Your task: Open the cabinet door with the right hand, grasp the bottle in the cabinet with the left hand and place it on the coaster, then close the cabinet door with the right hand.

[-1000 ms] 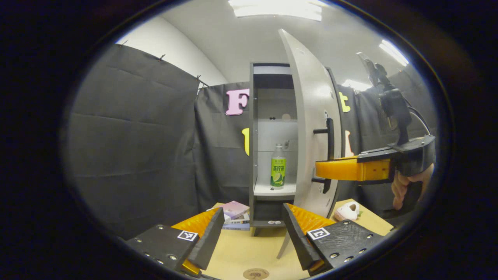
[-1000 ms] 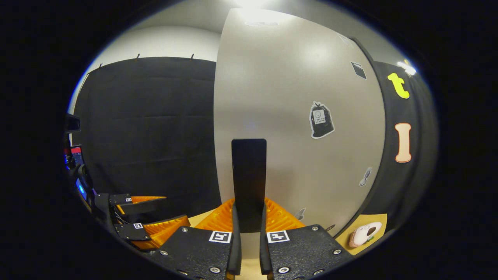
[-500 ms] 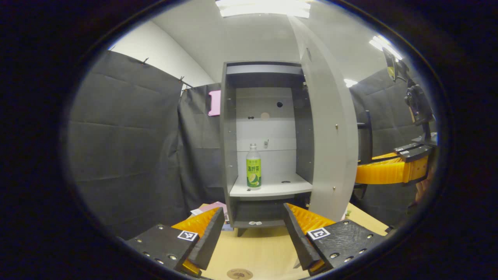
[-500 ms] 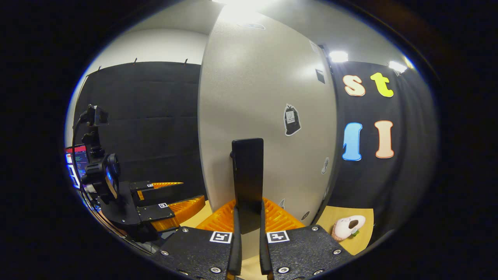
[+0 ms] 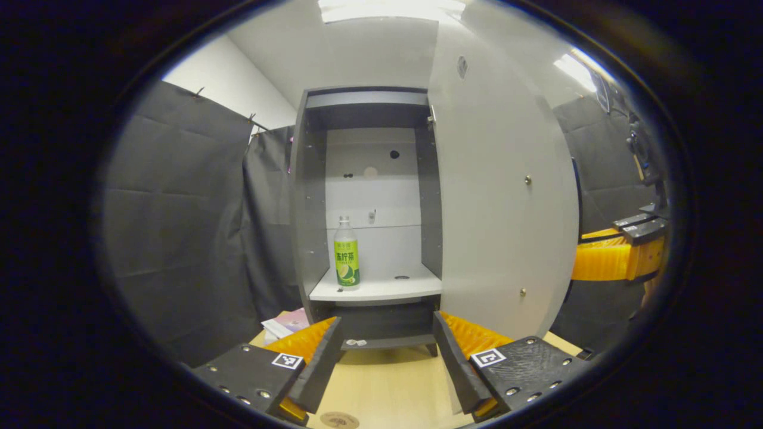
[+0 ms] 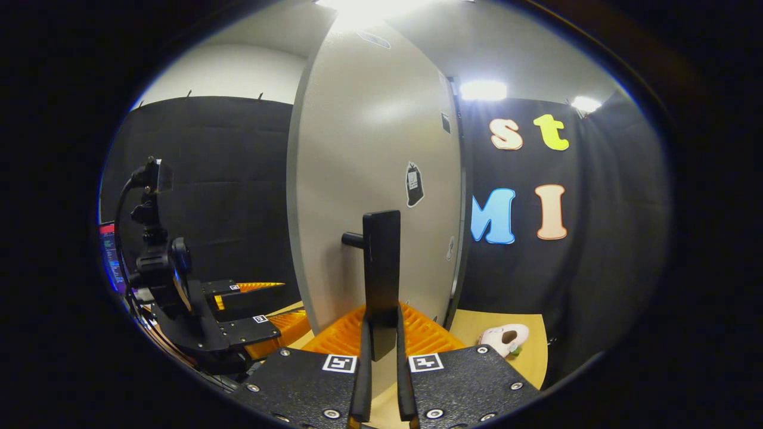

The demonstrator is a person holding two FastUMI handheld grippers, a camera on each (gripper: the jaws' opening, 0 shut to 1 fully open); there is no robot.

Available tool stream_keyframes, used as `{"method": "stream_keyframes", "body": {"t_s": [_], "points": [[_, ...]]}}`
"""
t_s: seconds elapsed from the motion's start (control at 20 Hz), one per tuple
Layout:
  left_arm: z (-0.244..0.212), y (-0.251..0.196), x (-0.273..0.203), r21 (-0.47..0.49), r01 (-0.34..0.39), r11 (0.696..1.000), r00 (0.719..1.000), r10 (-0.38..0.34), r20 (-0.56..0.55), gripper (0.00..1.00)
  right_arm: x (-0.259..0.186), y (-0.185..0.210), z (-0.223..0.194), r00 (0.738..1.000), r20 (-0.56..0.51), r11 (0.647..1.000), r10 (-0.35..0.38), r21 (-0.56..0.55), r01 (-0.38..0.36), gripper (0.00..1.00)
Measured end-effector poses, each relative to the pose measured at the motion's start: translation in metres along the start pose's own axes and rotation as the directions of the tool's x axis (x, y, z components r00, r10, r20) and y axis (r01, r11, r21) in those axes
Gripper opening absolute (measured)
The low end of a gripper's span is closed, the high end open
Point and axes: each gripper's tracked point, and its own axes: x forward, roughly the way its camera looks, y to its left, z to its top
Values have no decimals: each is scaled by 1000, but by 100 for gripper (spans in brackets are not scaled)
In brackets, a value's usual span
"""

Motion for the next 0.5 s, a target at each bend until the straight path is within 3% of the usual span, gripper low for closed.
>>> {"method": "stream_keyframes", "body": {"t_s": [0.5], "points": [[6,19,23,14,-31,999,999,31,22,93,-33,-47,-13,983,22,983,-181,17,181,17]]}}
